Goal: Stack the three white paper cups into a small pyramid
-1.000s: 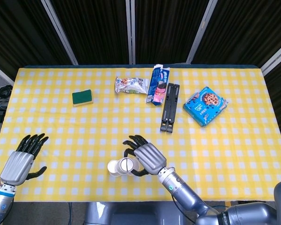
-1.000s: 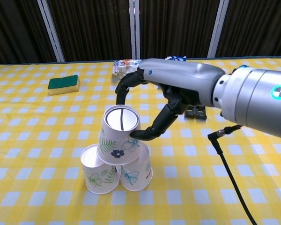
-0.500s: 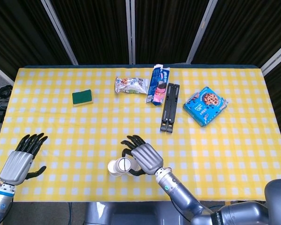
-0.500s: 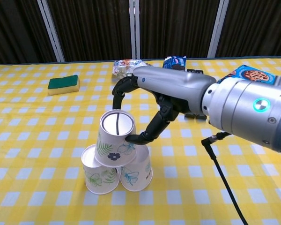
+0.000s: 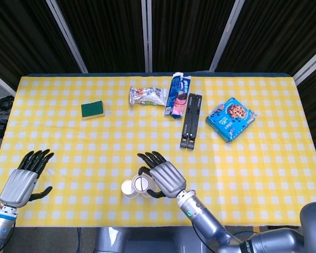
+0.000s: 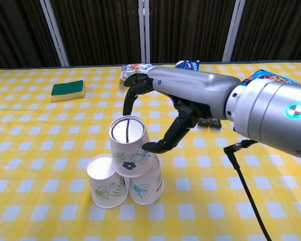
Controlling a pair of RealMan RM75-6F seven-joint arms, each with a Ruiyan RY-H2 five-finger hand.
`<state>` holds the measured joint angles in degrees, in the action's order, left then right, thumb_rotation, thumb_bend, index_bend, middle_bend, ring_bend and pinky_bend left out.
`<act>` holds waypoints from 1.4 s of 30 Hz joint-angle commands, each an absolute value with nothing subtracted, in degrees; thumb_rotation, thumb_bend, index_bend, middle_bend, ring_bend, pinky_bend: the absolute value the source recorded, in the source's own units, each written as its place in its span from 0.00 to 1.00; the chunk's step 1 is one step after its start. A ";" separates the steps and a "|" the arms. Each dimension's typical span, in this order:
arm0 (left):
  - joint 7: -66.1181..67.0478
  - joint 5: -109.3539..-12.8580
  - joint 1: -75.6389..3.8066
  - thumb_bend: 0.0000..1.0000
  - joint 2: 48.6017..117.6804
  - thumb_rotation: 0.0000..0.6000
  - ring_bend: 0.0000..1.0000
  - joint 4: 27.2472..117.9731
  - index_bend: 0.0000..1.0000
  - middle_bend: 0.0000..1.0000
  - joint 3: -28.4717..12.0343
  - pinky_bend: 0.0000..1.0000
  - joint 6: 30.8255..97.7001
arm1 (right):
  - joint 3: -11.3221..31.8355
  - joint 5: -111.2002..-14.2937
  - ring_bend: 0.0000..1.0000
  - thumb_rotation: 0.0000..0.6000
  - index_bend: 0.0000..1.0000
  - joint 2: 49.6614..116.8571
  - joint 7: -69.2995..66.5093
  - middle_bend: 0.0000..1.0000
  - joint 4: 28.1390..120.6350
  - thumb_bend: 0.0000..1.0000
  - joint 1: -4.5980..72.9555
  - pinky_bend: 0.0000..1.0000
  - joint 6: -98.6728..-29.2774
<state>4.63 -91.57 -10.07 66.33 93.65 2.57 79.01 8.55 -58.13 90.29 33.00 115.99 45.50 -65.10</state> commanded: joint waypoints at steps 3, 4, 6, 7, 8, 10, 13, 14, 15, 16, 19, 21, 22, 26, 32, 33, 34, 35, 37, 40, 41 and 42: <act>4.72 -91.28 -10.24 0.24 66.34 1.00 0.00 93.66 0.00 0.00 2.49 0.00 78.61 | 8.22 -57.57 0.00 1.00 0.33 89.58 33.89 0.01 116.88 0.16 45.51 0.05 -65.13; 4.75 -91.26 -10.26 0.24 66.34 1.00 0.00 93.68 0.00 0.00 2.50 0.00 78.55 | 8.26 -57.45 0.00 1.00 0.33 89.51 34.03 0.01 116.96 0.16 45.52 0.05 -65.21; 4.83 -91.24 -10.24 0.24 66.32 1.00 0.00 93.71 0.00 0.00 2.55 0.00 78.50 | 8.19 -57.22 0.00 1.00 0.32 89.28 34.37 0.00 117.32 0.16 45.53 0.05 -65.32; 4.87 -91.22 -10.23 0.24 66.32 1.00 0.00 93.73 0.00 0.00 2.54 0.00 78.53 | 8.07 -57.20 0.00 1.00 0.32 89.11 34.62 0.00 117.50 0.16 45.52 0.04 -65.37; 4.92 -91.22 -10.23 0.24 66.32 1.00 0.00 93.75 0.00 0.00 2.53 0.00 78.54 | 7.98 -57.20 0.00 1.00 0.31 88.93 34.87 0.00 117.70 0.16 45.51 0.04 -65.47; 5.04 -91.23 -10.21 0.24 66.34 1.00 0.00 93.80 0.00 0.00 2.56 0.00 78.53 | 7.80 -57.24 0.00 1.00 0.28 88.55 35.48 0.00 118.05 0.15 45.45 0.03 -65.81; 5.19 -91.21 -10.22 0.24 66.35 1.00 0.00 93.85 0.00 0.00 2.53 0.00 78.53 | 7.59 -56.81 0.00 1.00 0.25 87.57 36.76 0.00 118.68 0.15 45.28 0.02 -66.61; 5.23 -91.18 -10.22 0.24 66.36 1.00 0.00 93.86 0.00 0.00 2.51 0.00 78.53 | 7.55 -56.60 0.00 1.00 0.24 87.21 37.06 0.00 118.92 0.15 45.20 0.01 -66.83; 5.26 -91.14 -10.22 0.24 66.36 1.00 0.00 93.86 0.00 0.00 2.50 0.00 78.53 | 7.51 -56.40 0.00 1.00 0.23 86.79 37.39 0.00 119.16 0.15 45.11 0.01 -67.09; 5.23 -91.06 -10.20 0.24 66.33 1.00 0.00 93.91 0.00 0.00 2.47 0.00 78.54 | 7.46 -56.12 0.00 1.00 0.22 86.04 37.95 0.00 119.57 0.15 44.97 0.01 -67.52; 4.92 -91.03 -10.07 0.24 66.17 1.00 0.00 94.05 0.00 0.00 2.41 0.00 78.85 | 7.45 -55.66 0.00 1.00 0.20 83.88 39.27 0.00 120.76 0.15 44.56 0.00 -68.72; 4.72 -91.09 -9.94 0.24 66.00 1.00 0.00 94.08 0.00 0.00 2.31 0.00 79.26 | 7.55 -55.62 0.00 1.00 0.19 81.94 39.66 0.00 121.78 0.15 43.85 0.00 -70.11; 4.62 -91.11 -9.87 0.24 65.96 1.00 0.00 94.08 0.00 0.00 2.27 0.00 79.46 | 7.47 -55.71 0.00 1.00 0.19 80.97 39.50 0.00 122.24 0.15 43.37 0.00 -70.69; 4.28 -91.27 -9.63 0.24 65.96 1.00 0.00 93.92 0.00 0.00 2.25 0.00 80.01 | 6.24 -56.80 0.00 1.00 0.19 76.25 37.27 0.00 122.23 0.15 40.23 0.00 -73.31; 4.70 -90.75 -9.80 0.24 66.40 1.00 0.00 93.57 0.00 0.00 2.01 0.00 79.54 | 2.04 -64.76 0.00 1.00 0.19 69.86 22.53 0.00 114.29 0.15 30.71 0.00 -78.94; 4.76 -90.50 -9.77 0.24 66.43 1.00 0.00 93.54 0.00 0.00 1.93 0.00 79.49 | 0.99 -67.29 0.00 1.00 0.18 69.42 19.26 0.00 111.65 0.15 29.18 0.00 -79.59; 4.79 -90.32 -9.74 0.24 66.43 1.00 0.00 93.53 0.00 0.00 1.88 0.00 79.48 | 0.11 -69.23 0.00 1.00 0.17 69.16 16.51 0.00 109.05 0.15 27.77 0.00 -80.33; 4.77 -90.24 -9.71 0.24 66.43 1.00 0.00 93.52 0.00 0.00 1.85 0.00 79.50 | -0.42 -70.29 0.00 1.00 0.16 69.08 14.94 0.00 107.32 0.15 26.88 0.00 -80.85; 4.64 -90.06 -9.60 0.24 66.51 1.00 0.00 93.41 0.00 0.00 1.70 0.00 79.74 | -1.47 -72.04 0.00 1.00 0.13 69.24 11.79 0.00 103.10 0.15 24.76 0.00 -82.15; 4.56 -89.86 -9.44 0.24 66.76 1.00 0.00 92.99 0.00 0.00 1.47 0.00 80.14 | -2.52 -73.61 0.00 1.00 0.09 70.34 7.02 0.00 96.68 0.15 21.43 0.00 -84.01; 4.41 -89.84 -9.42 0.24 66.89 1.00 0.00 92.81 0.00 0.00 1.37 0.00 80.27 | -2.82 -74.03 0.00 1.00 0.08 70.83 5.22 0.00 94.32 0.15 20.15 0.00 -84.56; 4.31 -89.84 -9.41 0.24 66.98 1.00 0.00 92.64 0.00 0.00 1.31 0.00 80.35 | -3.02 -74.19 0.00 1.00 0.07 71.14 4.25 0.00 92.76 0.15 19.28 0.00 -84.86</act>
<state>4.40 -89.85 -9.43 66.90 92.75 1.37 80.28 -0.89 -71.14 70.68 8.92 99.18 23.96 -82.04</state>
